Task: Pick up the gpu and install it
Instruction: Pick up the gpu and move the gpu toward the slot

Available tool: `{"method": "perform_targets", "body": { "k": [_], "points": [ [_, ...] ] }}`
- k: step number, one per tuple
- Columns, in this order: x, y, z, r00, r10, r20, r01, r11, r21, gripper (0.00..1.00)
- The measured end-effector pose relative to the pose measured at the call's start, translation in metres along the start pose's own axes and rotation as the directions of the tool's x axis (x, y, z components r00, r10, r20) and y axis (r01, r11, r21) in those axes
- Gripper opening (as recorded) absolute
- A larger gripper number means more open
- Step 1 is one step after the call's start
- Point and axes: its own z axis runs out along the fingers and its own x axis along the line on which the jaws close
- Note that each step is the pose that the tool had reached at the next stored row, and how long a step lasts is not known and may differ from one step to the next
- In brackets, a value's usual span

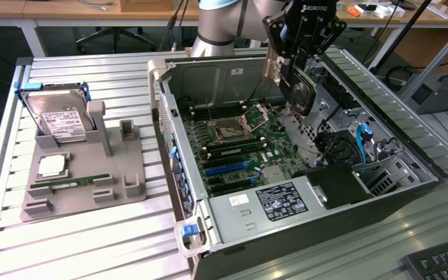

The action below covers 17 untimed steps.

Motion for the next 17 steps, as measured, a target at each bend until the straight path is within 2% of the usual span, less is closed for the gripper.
{"method": "perform_targets", "body": {
  "k": [17],
  "points": [
    [-0.0092,0.0013,0.0042,1.0000,0.000,0.0006,0.000,1.0000,0.0083,0.27]
  ]
}}
